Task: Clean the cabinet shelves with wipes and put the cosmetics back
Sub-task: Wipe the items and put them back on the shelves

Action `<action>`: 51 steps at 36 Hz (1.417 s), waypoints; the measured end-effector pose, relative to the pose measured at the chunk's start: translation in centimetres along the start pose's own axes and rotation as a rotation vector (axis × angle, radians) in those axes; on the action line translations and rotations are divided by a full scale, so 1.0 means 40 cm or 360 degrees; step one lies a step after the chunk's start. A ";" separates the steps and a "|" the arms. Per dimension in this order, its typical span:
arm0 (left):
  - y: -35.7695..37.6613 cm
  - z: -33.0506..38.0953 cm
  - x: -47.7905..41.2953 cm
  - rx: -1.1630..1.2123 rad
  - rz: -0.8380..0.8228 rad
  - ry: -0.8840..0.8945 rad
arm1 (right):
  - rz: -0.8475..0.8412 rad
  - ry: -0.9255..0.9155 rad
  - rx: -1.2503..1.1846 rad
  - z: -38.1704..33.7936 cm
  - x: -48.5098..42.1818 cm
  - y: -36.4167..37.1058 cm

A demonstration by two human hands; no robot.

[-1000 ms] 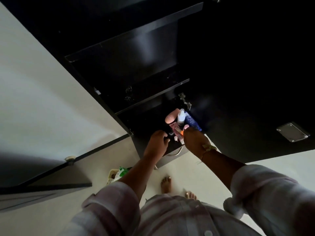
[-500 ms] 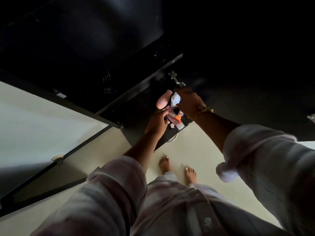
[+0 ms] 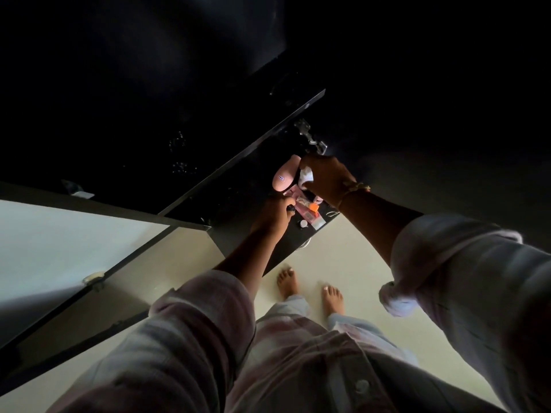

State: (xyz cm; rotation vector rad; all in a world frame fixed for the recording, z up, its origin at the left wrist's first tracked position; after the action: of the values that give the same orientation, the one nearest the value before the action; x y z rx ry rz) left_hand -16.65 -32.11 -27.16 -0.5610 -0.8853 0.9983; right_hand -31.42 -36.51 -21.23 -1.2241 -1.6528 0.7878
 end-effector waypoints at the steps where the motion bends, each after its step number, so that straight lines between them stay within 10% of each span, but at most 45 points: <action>1: -0.001 0.000 -0.002 0.0013 -0.0005 -0.0006 | -0.0016 -0.0014 0.0010 -0.002 -0.002 0.000; 18: -0.041 -0.044 0.027 0.0257 0.0212 -0.0213 | 0.0110 -0.0015 -0.0063 0.002 0.004 0.003; 40: -0.224 0.127 0.361 0.0745 0.1351 -0.0304 | 0.0622 -0.0554 -0.0823 -0.149 0.235 -0.155; 51: -0.471 0.293 0.479 0.0868 0.1785 0.0112 | 0.0737 -0.0866 -0.1166 -0.292 0.311 -0.371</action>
State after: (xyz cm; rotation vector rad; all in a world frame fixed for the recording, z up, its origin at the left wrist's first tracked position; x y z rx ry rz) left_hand -12.65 -23.33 0.53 -0.6056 -0.1300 2.1262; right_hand -27.45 -29.47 -0.12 -2.0935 -2.2438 0.8700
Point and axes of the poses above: each hand's wrist, its own x-axis away from the middle knuckle, its own y-axis out of the palm, z = x × y, the point moved 2 cm from there along -x, towards the middle knuckle, and after that the axes turned 4 degrees about x, right-handed, at the moved point
